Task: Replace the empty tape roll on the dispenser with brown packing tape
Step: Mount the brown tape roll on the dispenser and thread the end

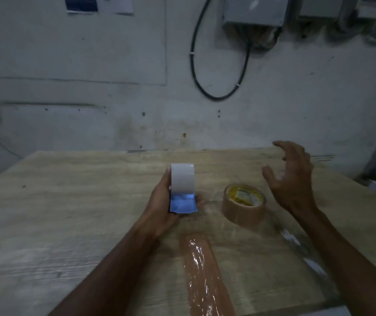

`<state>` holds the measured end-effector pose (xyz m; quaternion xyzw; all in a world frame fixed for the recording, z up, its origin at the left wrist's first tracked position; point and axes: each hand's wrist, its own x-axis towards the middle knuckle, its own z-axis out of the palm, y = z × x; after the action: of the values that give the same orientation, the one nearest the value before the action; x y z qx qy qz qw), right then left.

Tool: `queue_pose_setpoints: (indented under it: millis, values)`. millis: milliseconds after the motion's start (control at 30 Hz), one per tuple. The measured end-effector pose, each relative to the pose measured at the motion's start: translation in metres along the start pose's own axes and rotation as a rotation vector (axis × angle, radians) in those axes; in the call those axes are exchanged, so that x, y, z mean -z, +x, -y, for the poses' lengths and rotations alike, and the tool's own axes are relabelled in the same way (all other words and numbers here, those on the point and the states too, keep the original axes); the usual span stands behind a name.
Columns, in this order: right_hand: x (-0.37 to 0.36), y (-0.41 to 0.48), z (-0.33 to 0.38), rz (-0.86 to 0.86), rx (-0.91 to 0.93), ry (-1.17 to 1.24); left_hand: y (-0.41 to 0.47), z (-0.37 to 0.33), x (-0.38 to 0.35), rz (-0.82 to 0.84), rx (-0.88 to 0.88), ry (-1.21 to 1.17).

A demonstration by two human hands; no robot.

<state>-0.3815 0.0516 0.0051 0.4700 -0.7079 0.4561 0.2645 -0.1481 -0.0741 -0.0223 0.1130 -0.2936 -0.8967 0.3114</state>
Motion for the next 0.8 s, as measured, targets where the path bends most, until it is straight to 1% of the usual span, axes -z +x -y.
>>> queue_pose_setpoints:
  millis: [33, 67, 133, 200, 267, 333, 433, 567, 633, 733, 800]
  values:
    - [0.000, -0.001, 0.008, 0.073, 0.011, 0.022, -0.002, -0.001, 0.000, -0.011, -0.016, 0.019]
    - [-0.001, -0.003, 0.017, 0.162, 0.015, 0.017, -0.002, -0.002, 0.005, 0.029, -0.028, 0.002]
    - [-0.002, -0.007, 0.031, 0.398, -0.010, -0.061, -0.001, -0.005, 0.008, -0.028, -0.045, 0.023]
    - [0.000, -0.010, 0.041, 0.638, -0.090, -0.143, 0.000, -0.005, 0.008, -0.065, -0.049, 0.054]
    - [0.001, -0.013, 0.046, 0.761, -0.139, -0.225, 0.000, -0.006, 0.008, -0.062, -0.062, 0.045]
    - [0.003, -0.018, 0.048, 0.812, -0.144, -0.295, -0.002, -0.006, 0.006, -0.057, -0.072, 0.064]
    - [0.005, -0.022, 0.049, 0.859, -0.161, -0.375, 0.000, -0.005, 0.006, -0.097, -0.069, 0.101]
    - [0.003, -0.018, 0.052, 0.837, -0.104, -0.439, -0.001, -0.006, 0.007, -0.116, -0.097, 0.080]
    - [0.001, -0.014, 0.053, 0.833, -0.122, -0.393, -0.002, -0.006, 0.008, -0.146, -0.105, 0.079]
    - [0.003, -0.006, 0.055, 0.809, -0.215, -0.236, -0.002, -0.009, 0.008, -0.215, -0.134, 0.084]
    - [0.002, -0.002, 0.056, 0.717, -0.275, -0.061, -0.005, -0.013, 0.003, -0.238, -0.166, 0.055]
